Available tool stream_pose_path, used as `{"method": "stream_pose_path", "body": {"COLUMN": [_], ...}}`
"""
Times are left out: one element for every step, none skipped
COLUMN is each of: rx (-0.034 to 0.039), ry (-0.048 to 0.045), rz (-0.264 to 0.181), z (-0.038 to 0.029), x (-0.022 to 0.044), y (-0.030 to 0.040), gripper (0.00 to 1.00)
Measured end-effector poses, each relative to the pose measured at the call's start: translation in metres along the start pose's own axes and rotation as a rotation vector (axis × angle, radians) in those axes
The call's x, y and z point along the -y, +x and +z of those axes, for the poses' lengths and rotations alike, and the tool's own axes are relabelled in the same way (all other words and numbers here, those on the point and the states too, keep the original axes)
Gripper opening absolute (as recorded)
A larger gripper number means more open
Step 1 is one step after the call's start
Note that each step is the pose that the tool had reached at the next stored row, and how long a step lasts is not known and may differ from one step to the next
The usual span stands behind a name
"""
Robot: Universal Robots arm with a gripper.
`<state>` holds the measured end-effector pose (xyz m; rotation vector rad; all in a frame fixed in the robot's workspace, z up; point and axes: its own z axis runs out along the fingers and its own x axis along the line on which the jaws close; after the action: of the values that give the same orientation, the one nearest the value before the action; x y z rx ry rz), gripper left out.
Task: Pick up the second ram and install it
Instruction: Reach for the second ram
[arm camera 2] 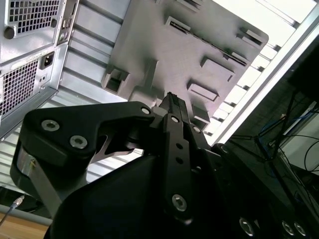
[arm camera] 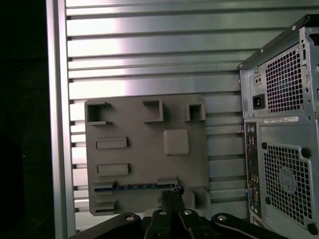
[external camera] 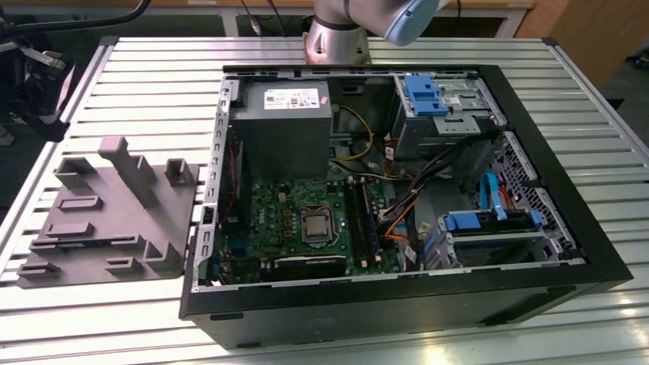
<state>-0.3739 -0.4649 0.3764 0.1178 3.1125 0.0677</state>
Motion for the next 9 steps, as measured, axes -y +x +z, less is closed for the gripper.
{"method": "stream_pose_path", "body": {"rx": [-0.0001,0.0000,0.0000,0.0000,0.0000,-0.0001,0.0000,-0.0001,-0.0001], "ry": [0.0001,0.0000,0.0000,0.0000,0.0000,0.0001,0.0000,0.0001,0.0000], "rz": [0.000,0.000,0.000,0.000,0.000,0.000,0.000,0.000,0.000], "z": [0.0002,0.0005,0.0007,0.0010,0.0012,0.0013,0.0015,0.0017,0.0019], "x": [0.0002,0.0003,0.0005,0.0007,0.0008,0.0010,0.0011,0.0012,0.0013], "y": [0.0006,0.0012,0.0017,0.0023,0.0029,0.0033,0.0037,0.0043,0.0048], "gripper": [0.11,0.11,0.11,0.11,0.11,0.11,0.11,0.11,0.11]}}
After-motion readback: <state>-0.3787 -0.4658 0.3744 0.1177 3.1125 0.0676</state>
